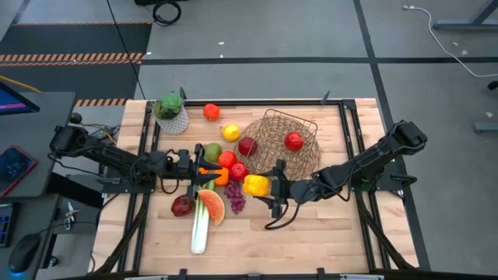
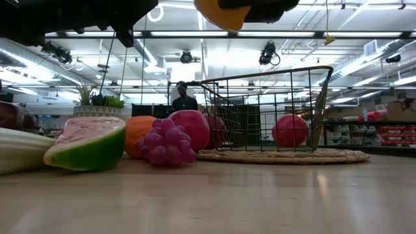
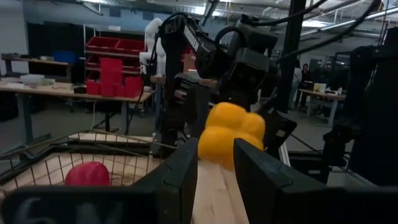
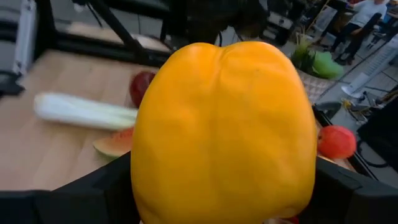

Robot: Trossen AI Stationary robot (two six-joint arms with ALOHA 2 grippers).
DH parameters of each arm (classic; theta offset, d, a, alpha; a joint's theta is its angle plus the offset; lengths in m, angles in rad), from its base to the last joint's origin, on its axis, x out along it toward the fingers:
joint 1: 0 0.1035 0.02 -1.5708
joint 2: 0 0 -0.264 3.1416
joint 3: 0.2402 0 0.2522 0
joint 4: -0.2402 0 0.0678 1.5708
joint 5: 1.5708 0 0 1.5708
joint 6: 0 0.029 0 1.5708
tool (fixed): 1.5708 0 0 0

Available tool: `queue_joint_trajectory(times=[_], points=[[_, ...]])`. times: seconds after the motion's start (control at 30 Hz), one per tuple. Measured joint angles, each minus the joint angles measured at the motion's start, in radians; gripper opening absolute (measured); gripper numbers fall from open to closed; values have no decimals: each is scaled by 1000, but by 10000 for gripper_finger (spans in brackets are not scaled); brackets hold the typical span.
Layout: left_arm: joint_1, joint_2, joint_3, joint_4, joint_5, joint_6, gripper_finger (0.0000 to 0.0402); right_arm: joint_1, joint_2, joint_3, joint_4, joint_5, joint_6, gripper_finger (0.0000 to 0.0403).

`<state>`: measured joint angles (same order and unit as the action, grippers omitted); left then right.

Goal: Build produce basket
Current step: Put the yellow bell pepper into the gold wire basket

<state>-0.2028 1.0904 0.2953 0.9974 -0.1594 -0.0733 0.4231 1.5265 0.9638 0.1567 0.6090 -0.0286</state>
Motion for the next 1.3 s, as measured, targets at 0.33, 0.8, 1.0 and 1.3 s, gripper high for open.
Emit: queue_joint_trajectory(times=[0.33, 0.8, 1.0, 1.3], points=[[2, -6, 167, -428, 17, -27, 107, 27, 14, 1, 13, 143, -68, 321], [-5, -7, 208, -516, 18, -20, 107, 106, 45, 2, 45, 414, -306, 321], [-3, -5, 208, -517, -3, -20, 108, 108, 127, 2, 202, 526, -540, 321], [37, -5, 208, -483, -50, -20, 192, 108, 241, 2, 503, 629, -920, 321]])
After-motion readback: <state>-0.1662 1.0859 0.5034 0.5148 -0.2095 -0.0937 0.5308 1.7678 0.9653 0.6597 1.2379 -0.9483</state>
